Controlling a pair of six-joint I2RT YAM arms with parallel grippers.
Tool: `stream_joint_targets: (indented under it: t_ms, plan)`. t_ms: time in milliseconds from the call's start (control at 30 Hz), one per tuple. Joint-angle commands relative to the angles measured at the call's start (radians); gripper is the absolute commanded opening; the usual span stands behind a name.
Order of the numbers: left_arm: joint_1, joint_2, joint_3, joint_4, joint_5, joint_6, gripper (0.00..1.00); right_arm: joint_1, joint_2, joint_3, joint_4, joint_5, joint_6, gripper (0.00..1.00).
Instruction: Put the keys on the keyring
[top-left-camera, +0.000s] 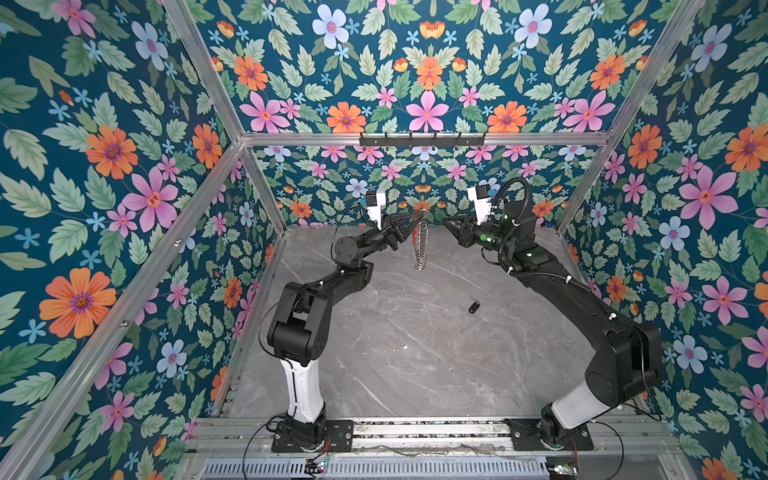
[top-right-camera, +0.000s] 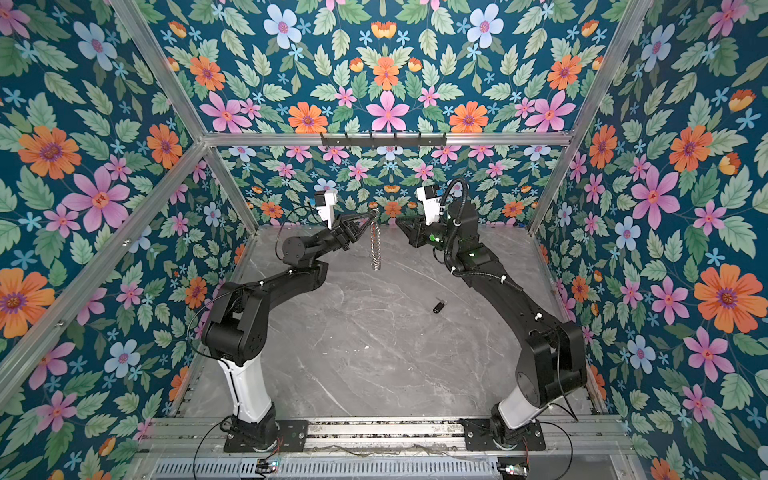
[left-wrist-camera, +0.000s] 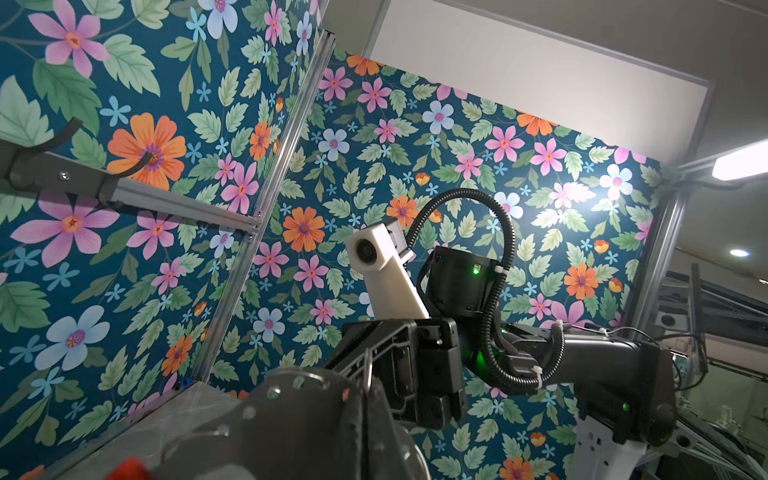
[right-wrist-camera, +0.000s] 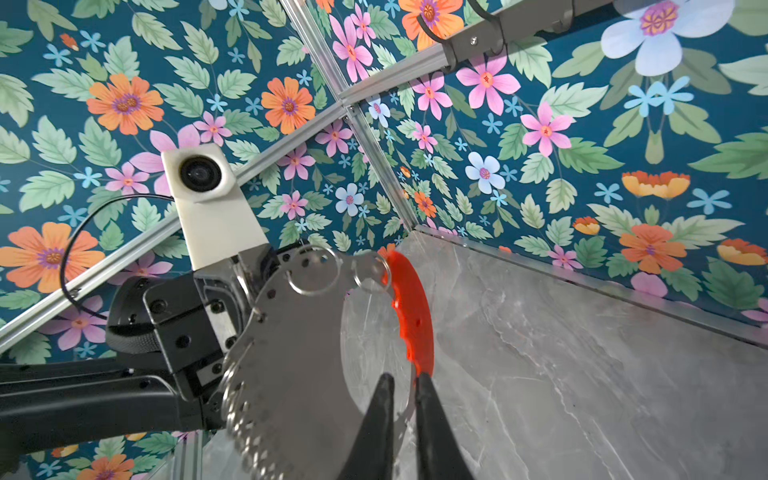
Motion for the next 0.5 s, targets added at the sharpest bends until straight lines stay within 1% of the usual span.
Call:
stream_joint_targets:
  t_ms: [0, 200, 333, 467]
  plan:
    - [-0.007, -0.011, -0.009, 0.033, -0.063, 0.043, 0.0, 0.027, 0.011, 0.02, 0.081, -0.03, 0.042, 0.11]
    - [-0.019, -0.003, -0.012, 0.028, -0.159, 0.043, 0.0, 0.055, 0.044, 0.032, 0.114, -0.044, 0.069, 0.06]
    - [-0.029, -0.001, -0.021, 0.028, -0.226, 0.037, 0.0, 0.059, 0.054, 0.042, 0.124, -0.047, 0.077, 0.06]
    - [-0.039, 0.0, -0.033, 0.031, -0.272, 0.014, 0.0, 0.059, 0.051, 0.056, 0.099, -0.034, 0.061, 0.06]
